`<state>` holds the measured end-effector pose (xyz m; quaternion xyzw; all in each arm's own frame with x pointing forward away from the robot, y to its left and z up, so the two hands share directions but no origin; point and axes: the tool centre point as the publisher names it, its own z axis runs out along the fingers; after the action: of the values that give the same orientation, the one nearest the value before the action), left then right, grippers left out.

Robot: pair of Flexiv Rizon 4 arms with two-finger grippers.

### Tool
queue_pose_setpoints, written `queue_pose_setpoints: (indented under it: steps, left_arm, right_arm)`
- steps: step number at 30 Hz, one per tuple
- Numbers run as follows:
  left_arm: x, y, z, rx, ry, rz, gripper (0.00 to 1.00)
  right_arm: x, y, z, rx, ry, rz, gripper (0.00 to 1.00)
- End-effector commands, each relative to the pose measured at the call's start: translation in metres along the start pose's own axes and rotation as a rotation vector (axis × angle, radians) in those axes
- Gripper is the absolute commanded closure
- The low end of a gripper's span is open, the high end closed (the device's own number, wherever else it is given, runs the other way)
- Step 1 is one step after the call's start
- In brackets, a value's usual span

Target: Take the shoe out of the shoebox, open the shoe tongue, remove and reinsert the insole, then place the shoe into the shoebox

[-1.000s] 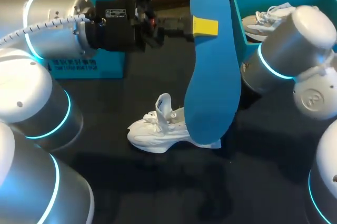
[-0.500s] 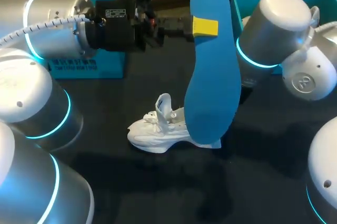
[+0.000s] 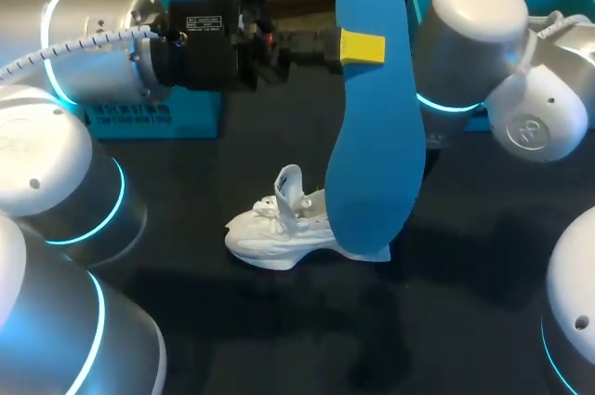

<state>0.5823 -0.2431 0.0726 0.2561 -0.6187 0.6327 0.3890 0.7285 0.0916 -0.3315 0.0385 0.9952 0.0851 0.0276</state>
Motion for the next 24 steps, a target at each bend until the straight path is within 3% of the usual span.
queue_pose_setpoints:
  steps: [1, 24]
  left_arm:
    - [-0.0006, 0.0017, 0.0001, 0.003, 0.001, 0.0, 1.0]
    - [-0.0006, 0.0017, 0.0001, 0.003, 0.001, 0.0, 1.0]
  right_arm:
    - [0.0009, 0.003, -0.0015, 0.007, 0.003, -0.013, 0.0]
    - [0.0017, 0.0038, -0.002, 0.02, 0.005, 0.0, 0.0]
